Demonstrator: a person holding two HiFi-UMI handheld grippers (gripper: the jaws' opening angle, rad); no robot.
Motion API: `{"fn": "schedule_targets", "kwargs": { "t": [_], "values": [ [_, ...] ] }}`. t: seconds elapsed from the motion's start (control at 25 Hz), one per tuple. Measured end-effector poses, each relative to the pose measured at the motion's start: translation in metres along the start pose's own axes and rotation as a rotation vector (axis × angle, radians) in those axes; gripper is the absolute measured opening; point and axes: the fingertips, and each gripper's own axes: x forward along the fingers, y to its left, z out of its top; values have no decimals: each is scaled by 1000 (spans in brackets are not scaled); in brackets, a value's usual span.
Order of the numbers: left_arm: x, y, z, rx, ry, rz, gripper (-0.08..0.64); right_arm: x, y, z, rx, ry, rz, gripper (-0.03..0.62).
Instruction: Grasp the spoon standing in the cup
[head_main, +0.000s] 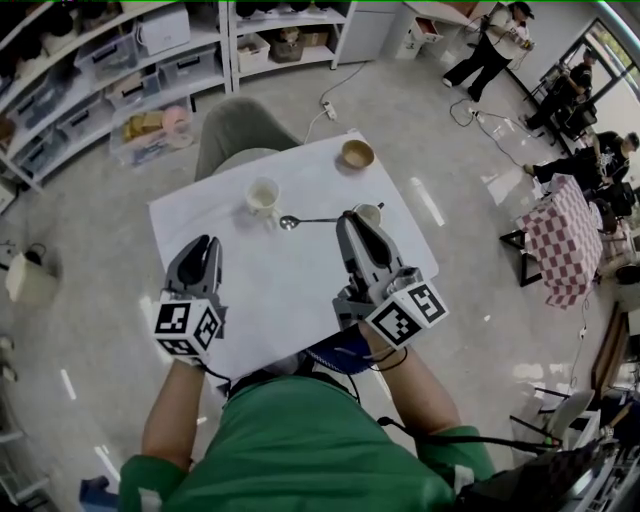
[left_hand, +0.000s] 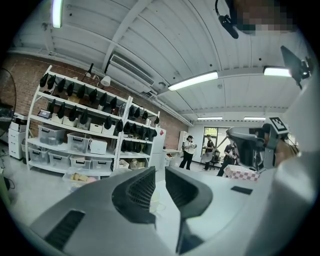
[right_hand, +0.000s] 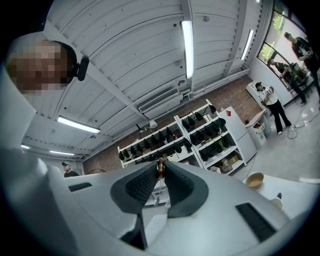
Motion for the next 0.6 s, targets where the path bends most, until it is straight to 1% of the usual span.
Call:
{"fn": "schedule_targets", "kwargs": {
  "t": [0.24,0.6],
  "values": [
    [2,-3,-3,-6,3,0,75,0,7,2,-47,3,19,66],
    [1,-3,-6,-6,8,6,74,0,5,1,-44,0,25,66]
  ]
}}
